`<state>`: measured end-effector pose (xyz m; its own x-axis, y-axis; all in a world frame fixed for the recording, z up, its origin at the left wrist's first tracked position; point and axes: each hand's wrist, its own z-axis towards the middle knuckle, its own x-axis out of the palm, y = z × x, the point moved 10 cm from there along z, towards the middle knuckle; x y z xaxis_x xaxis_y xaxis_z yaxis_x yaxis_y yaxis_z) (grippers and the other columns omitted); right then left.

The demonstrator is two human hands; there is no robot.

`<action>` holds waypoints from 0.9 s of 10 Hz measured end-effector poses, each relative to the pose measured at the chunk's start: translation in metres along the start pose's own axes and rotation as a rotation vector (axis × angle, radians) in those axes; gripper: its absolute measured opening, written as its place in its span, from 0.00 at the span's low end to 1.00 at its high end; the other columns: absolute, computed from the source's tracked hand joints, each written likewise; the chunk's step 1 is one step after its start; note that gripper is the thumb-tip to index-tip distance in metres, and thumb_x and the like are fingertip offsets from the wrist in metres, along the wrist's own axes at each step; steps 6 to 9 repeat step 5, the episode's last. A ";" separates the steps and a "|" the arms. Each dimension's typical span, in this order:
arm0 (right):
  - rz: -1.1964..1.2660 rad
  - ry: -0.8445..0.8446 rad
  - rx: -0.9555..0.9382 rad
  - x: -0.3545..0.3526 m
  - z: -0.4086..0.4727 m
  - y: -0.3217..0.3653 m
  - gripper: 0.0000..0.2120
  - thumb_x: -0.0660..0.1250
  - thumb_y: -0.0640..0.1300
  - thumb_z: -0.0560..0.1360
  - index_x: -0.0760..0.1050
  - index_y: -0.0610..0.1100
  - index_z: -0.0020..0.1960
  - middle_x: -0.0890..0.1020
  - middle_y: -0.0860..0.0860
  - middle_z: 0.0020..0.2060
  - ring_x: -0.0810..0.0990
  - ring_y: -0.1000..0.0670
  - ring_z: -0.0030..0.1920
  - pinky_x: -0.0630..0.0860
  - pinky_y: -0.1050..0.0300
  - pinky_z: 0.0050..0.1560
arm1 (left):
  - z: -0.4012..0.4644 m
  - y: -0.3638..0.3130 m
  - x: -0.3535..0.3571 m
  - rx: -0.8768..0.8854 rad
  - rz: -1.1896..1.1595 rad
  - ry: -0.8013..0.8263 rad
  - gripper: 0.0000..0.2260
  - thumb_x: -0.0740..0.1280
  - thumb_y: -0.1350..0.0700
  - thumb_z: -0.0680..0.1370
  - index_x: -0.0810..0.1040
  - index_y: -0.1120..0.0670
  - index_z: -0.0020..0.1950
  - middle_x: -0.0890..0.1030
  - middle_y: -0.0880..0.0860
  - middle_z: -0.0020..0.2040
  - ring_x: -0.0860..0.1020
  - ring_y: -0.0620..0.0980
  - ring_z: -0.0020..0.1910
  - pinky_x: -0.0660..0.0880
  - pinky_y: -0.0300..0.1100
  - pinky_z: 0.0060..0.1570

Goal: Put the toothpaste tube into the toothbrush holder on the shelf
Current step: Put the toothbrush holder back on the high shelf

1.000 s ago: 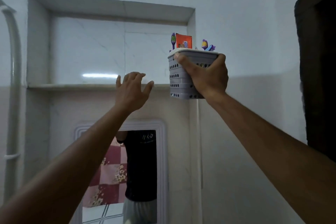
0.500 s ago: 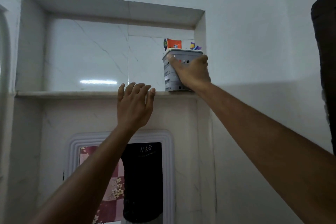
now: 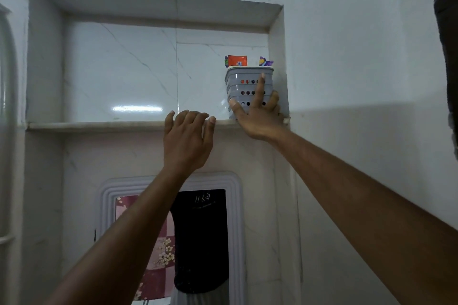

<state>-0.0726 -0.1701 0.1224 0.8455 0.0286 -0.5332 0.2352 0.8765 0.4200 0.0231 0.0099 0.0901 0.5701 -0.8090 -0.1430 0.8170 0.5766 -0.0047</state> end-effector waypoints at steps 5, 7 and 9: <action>-0.105 0.044 -0.101 -0.004 -0.015 -0.011 0.56 0.58 0.76 0.82 0.18 0.56 0.84 0.30 0.38 0.87 0.37 0.37 0.90 0.48 0.31 0.87 | 0.001 -0.002 0.001 0.004 -0.048 0.098 0.21 0.52 0.43 0.88 0.80 0.48 0.71 0.82 0.49 0.69 0.72 0.56 0.77 0.60 0.57 0.79; -0.105 0.044 -0.101 -0.004 -0.015 -0.011 0.56 0.58 0.76 0.82 0.18 0.56 0.84 0.30 0.38 0.87 0.37 0.37 0.90 0.48 0.31 0.87 | 0.001 -0.002 0.001 0.004 -0.048 0.098 0.21 0.52 0.43 0.88 0.80 0.48 0.71 0.82 0.49 0.69 0.72 0.56 0.77 0.60 0.57 0.79; -0.105 0.044 -0.101 -0.004 -0.015 -0.011 0.56 0.58 0.76 0.82 0.18 0.56 0.84 0.30 0.38 0.87 0.37 0.37 0.90 0.48 0.31 0.87 | 0.001 -0.002 0.001 0.004 -0.048 0.098 0.21 0.52 0.43 0.88 0.80 0.48 0.71 0.82 0.49 0.69 0.72 0.56 0.77 0.60 0.57 0.79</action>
